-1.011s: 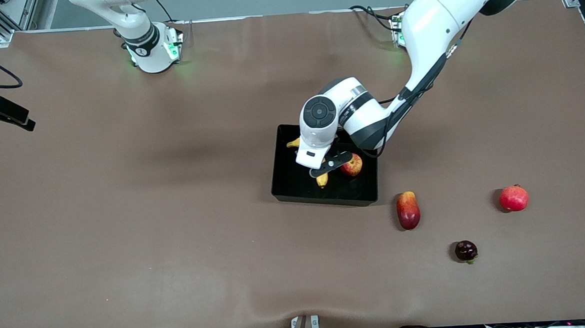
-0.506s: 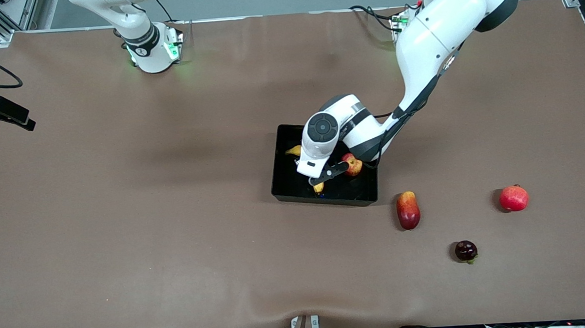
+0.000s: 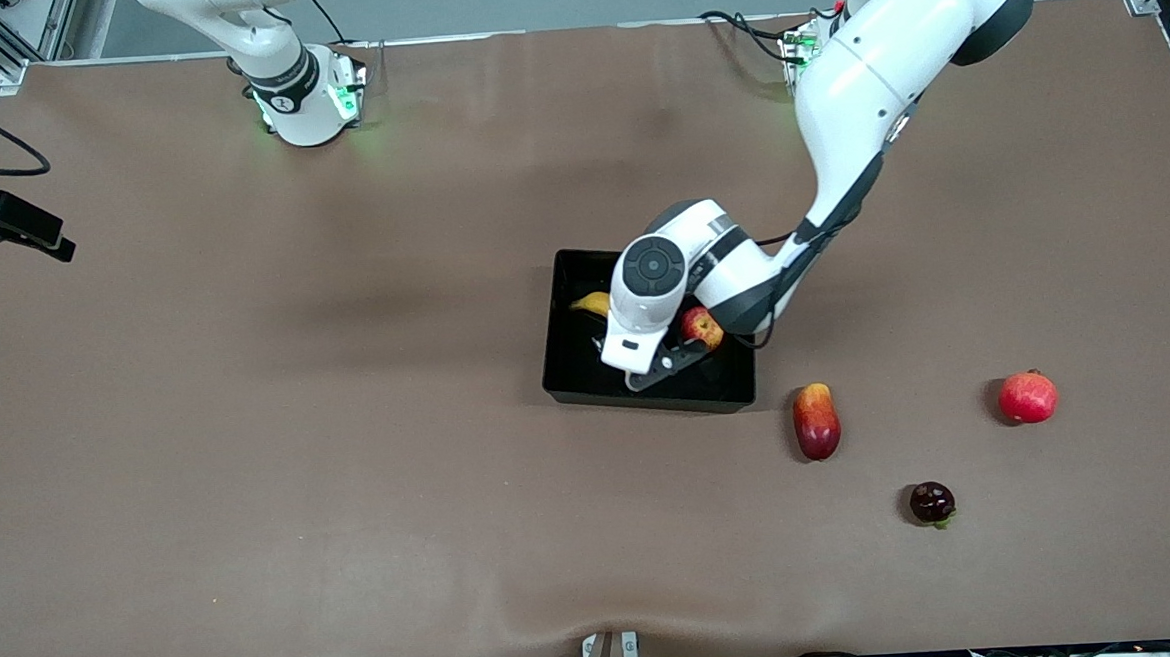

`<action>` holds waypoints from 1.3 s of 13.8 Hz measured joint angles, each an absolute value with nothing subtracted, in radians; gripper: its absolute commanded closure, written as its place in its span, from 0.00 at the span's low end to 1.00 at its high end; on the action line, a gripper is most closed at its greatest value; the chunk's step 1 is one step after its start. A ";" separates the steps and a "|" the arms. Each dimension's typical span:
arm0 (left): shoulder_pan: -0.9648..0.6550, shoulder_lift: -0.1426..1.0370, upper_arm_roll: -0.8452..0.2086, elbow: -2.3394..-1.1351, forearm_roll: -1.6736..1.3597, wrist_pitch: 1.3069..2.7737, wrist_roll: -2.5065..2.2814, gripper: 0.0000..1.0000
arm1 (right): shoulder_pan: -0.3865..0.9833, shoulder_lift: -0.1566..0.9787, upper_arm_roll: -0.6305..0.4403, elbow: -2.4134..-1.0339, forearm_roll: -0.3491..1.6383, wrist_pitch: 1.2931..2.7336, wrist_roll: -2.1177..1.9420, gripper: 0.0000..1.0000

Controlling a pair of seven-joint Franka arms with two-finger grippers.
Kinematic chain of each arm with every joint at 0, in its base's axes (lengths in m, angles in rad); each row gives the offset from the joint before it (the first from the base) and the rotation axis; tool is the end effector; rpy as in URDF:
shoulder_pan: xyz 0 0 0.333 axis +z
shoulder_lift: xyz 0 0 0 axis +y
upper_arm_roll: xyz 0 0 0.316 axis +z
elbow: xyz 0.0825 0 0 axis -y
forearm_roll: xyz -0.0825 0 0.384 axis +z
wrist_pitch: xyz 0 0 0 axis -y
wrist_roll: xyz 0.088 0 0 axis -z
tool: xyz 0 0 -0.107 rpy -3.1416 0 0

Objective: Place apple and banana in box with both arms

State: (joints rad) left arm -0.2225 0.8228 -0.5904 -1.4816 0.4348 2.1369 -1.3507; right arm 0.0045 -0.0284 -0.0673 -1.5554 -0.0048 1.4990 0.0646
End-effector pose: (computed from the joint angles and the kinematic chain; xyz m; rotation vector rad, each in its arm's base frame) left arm 0.5534 -0.4478 0.2405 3.0480 0.6896 -0.0960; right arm 0.5374 -0.0349 0.6410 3.1320 -0.2001 -0.0440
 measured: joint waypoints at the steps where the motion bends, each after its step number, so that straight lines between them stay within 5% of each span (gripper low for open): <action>1: -0.207 0.795 -0.591 -1.447 0.435 2.081 -1.327 0.00 | 0.004 -0.028 -0.067 -1.555 -0.005 1.499 0.065 0.00; 8: 0.065 0.458 -0.591 -1.380 0.408 1.795 -0.972 0.00 | 0.006 -0.028 -0.066 -1.556 -0.005 1.498 0.065 0.00; 18: 0.284 0.220 -0.534 -1.402 0.197 1.605 -0.462 0.00 | 0.009 -0.028 -0.065 -1.556 -0.005 1.497 0.065 0.00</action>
